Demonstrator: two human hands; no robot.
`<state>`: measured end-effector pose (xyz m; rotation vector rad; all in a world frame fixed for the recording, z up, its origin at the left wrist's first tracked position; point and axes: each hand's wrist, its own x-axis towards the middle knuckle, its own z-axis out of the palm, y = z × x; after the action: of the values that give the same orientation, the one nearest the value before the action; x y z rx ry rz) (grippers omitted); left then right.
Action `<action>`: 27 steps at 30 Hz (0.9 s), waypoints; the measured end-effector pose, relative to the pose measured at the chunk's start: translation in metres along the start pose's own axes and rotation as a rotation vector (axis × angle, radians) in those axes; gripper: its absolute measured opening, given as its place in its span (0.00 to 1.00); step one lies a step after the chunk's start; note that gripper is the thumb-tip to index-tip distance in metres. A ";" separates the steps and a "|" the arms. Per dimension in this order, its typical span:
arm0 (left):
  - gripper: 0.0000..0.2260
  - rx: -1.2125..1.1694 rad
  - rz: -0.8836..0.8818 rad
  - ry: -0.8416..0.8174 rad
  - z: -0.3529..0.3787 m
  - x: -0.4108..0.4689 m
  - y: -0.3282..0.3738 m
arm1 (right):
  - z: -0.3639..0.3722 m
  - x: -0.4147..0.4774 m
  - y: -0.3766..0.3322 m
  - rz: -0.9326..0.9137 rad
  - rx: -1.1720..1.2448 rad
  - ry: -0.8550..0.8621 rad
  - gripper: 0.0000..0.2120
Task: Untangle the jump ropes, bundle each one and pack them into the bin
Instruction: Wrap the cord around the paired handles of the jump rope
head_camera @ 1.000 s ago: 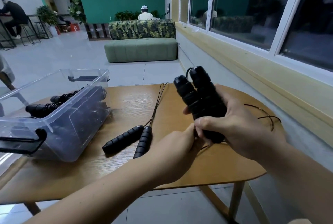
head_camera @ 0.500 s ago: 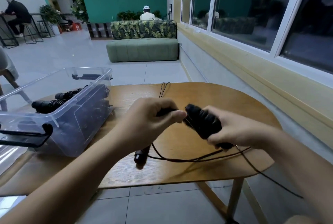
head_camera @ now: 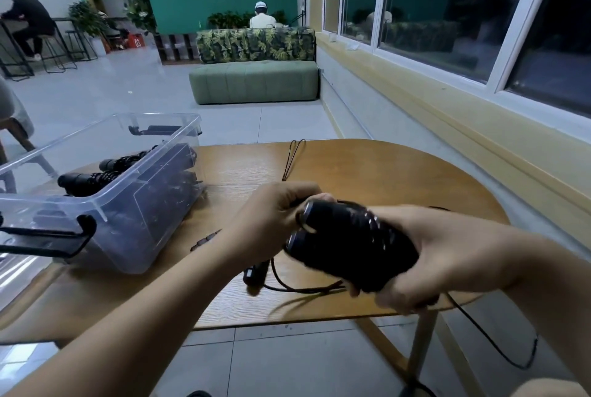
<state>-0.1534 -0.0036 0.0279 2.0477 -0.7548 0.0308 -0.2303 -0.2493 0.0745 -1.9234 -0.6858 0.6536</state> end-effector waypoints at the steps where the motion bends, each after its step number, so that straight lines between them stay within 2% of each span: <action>1: 0.17 0.041 -0.032 -0.005 0.003 0.000 -0.004 | -0.004 -0.001 0.001 -0.017 0.027 0.034 0.23; 2: 0.24 0.082 -0.063 0.007 0.006 -0.001 -0.004 | -0.008 -0.001 0.003 -0.033 0.051 0.070 0.23; 3: 0.26 0.124 -0.088 0.007 0.010 -0.002 -0.003 | -0.012 -0.001 0.005 -0.045 0.073 0.116 0.23; 6: 0.16 0.182 -0.058 -0.030 0.026 -0.006 0.006 | -0.019 0.001 0.013 -0.058 0.120 0.316 0.25; 9: 0.14 0.184 -0.055 -0.058 0.040 -0.009 0.013 | -0.023 0.006 0.023 -0.055 0.128 0.559 0.26; 15: 0.12 0.257 -0.056 -0.115 0.040 -0.010 0.022 | -0.041 0.016 0.048 0.086 0.201 0.824 0.28; 18: 0.13 0.252 -0.027 -0.059 0.032 -0.008 0.023 | -0.045 0.018 0.061 0.209 0.060 0.752 0.27; 21: 0.14 0.250 0.018 0.010 0.020 -0.004 0.015 | -0.037 0.020 0.065 0.290 -0.057 0.523 0.25; 24: 0.14 0.217 0.053 0.042 0.010 -0.004 0.010 | -0.026 0.019 0.059 0.292 -0.108 0.282 0.21; 27: 0.15 0.104 0.055 0.055 0.003 -0.005 0.008 | -0.016 0.016 0.045 0.271 -0.127 0.119 0.20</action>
<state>-0.1629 -0.0066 0.0309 2.1154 -0.7900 0.1602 -0.1991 -0.2652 0.0375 -2.1766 -0.4034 0.6675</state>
